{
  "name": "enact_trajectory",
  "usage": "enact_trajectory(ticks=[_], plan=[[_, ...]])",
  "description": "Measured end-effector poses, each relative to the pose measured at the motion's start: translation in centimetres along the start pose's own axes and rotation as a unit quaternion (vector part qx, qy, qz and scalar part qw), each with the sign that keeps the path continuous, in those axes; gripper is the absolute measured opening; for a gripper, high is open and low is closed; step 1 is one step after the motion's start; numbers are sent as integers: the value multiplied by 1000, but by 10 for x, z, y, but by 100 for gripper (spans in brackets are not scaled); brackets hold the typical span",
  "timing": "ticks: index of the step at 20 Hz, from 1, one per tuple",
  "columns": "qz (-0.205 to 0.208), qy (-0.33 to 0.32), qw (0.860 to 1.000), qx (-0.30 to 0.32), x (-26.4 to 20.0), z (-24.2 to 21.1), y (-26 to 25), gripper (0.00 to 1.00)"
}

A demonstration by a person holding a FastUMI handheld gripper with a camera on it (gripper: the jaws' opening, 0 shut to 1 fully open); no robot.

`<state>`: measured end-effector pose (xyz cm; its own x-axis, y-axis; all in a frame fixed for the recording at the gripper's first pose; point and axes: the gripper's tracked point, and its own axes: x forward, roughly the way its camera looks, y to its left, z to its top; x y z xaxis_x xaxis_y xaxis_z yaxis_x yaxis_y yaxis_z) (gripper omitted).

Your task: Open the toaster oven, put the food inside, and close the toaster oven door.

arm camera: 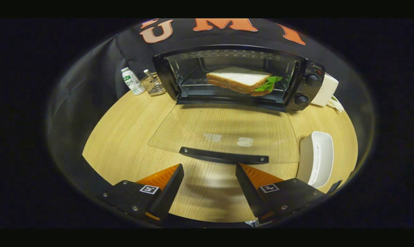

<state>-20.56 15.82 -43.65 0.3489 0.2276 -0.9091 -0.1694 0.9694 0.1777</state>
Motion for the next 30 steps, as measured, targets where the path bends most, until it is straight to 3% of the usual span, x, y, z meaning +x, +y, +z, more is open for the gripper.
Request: enact_trajectory(ticks=[8,11,18,30], plan=[[-36,10,998,54,28,3,-23,91],[-20,-3,997,72,29,16,-18,92],[-28,-98,992,71,3,102,-34,93],[-33,-179,978,101,-17,207,-58,92]])
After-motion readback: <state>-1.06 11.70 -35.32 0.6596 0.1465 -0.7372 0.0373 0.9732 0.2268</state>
